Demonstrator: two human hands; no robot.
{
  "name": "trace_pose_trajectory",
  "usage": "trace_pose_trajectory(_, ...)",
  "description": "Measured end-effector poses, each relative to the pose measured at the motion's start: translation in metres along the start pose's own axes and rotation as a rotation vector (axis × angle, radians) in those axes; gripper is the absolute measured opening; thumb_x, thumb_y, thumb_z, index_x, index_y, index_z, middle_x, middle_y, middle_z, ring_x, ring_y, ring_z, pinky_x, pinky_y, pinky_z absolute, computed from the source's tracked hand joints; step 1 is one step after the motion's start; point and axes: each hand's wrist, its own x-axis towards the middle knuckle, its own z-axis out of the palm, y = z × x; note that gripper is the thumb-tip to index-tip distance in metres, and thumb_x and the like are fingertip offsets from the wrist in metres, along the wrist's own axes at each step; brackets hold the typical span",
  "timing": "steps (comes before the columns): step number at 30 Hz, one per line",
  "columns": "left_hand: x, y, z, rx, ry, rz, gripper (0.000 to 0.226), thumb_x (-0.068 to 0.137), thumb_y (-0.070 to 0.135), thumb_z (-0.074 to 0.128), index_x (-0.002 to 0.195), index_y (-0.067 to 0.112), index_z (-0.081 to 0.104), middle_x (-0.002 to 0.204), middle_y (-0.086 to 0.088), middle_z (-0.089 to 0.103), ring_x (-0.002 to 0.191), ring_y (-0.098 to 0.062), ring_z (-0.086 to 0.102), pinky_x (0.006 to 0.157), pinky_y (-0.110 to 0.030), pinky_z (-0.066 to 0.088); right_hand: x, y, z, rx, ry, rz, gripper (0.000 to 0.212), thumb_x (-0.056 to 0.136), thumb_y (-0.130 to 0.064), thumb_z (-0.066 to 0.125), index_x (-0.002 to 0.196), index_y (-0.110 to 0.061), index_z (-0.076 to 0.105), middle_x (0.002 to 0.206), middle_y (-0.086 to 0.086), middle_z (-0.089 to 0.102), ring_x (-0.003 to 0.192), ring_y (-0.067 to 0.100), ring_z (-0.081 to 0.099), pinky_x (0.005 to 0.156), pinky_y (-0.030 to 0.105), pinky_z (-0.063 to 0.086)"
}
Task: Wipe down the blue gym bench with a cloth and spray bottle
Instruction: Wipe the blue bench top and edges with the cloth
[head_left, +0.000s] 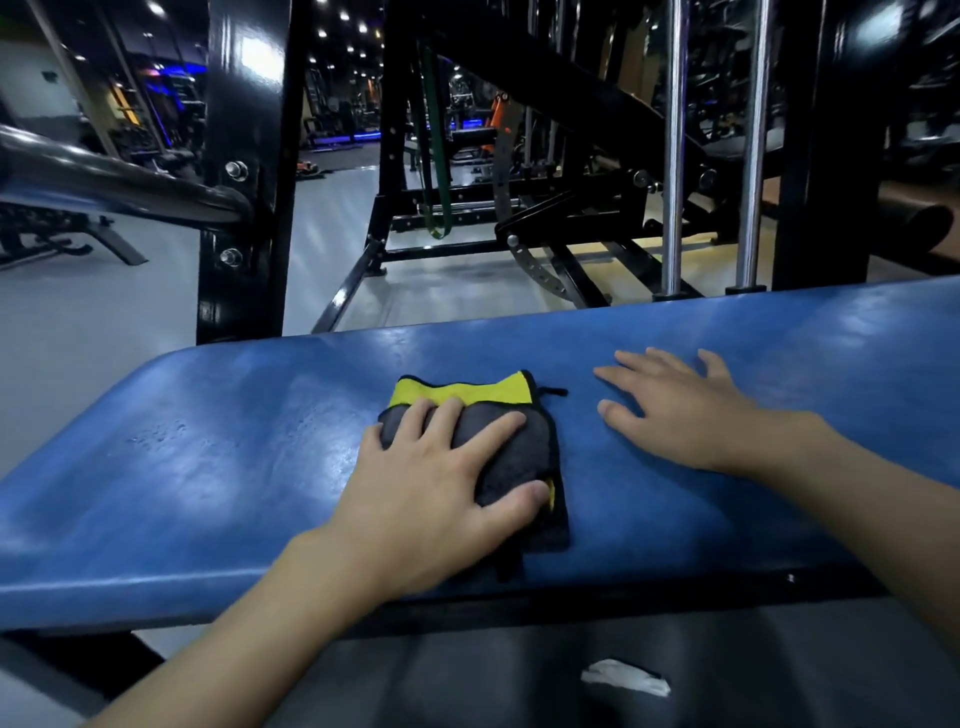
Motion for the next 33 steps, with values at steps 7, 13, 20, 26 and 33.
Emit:
trace_pose_trajectory(7, 0.084, -0.020, 0.007, -0.104, -0.027, -0.051, 0.078, 0.069, 0.088, 0.007, 0.141, 0.064, 0.019, 0.153, 0.009, 0.033, 0.143, -0.022, 0.025, 0.109, -0.057, 0.027, 0.011, -0.015, 0.007, 0.060, -0.019, 0.012, 0.059, 0.100, -0.058, 0.023, 0.156, -0.039, 0.018, 0.167, -0.009, 0.005, 0.153, 0.017, -0.002, 0.120, 0.056, -0.004)
trace_pose_trajectory(13, 0.173, -0.041, 0.009, -0.124, -0.074, -0.097, 0.063, 0.086, 0.083, 0.021, 0.145, 0.061, 0.021, 0.159, 0.001, 0.030, 0.147, -0.029, 0.021, 0.111, -0.061, 0.020, 0.015, -0.014, 0.012, 0.019, -0.004, 0.016, 0.060, 0.098, -0.060, 0.018, 0.155, -0.041, 0.015, 0.167, -0.010, 0.002, 0.153, 0.015, -0.005, 0.120, 0.055, -0.004)
trace_pose_trajectory(20, 0.192, -0.043, 0.010, -0.112, -0.078, -0.110, 0.070, 0.084, 0.086, 0.019, 0.148, 0.059, 0.019, 0.155, -0.002, 0.033, 0.147, -0.029, 0.021, 0.109, -0.060, 0.021, 0.015, -0.014, 0.013, 0.025, 0.021, 0.008, 0.060, 0.097, -0.061, 0.018, 0.154, -0.043, 0.015, 0.166, -0.011, 0.003, 0.153, 0.014, -0.004, 0.121, 0.054, -0.002)
trace_pose_trajectory(26, 0.114, -0.028, 0.006, -0.084, -0.057, -0.060, 0.081, 0.074, 0.090, 0.010, 0.149, 0.058, 0.019, 0.158, 0.000, 0.028, 0.146, -0.027, 0.020, 0.112, -0.059, 0.020, 0.013, -0.015, 0.011, 0.039, 0.018, 0.016, 0.059, 0.098, -0.059, 0.020, 0.155, -0.042, 0.016, 0.166, -0.010, 0.004, 0.153, 0.014, -0.002, 0.120, 0.053, -0.002)
trace_pose_trajectory(33, 0.004, -0.011, 0.001, 0.005, 0.023, 0.012, 0.091, 0.066, 0.085, -0.006, 0.151, 0.055, 0.009, 0.151, 0.008, 0.028, 0.143, -0.019, 0.018, 0.109, -0.048, 0.026, 0.006, -0.019, 0.006, 0.048, 0.026, 0.020, 0.057, 0.100, -0.056, 0.024, 0.154, -0.038, 0.023, 0.166, -0.007, 0.011, 0.153, 0.017, 0.002, 0.120, 0.056, -0.002)
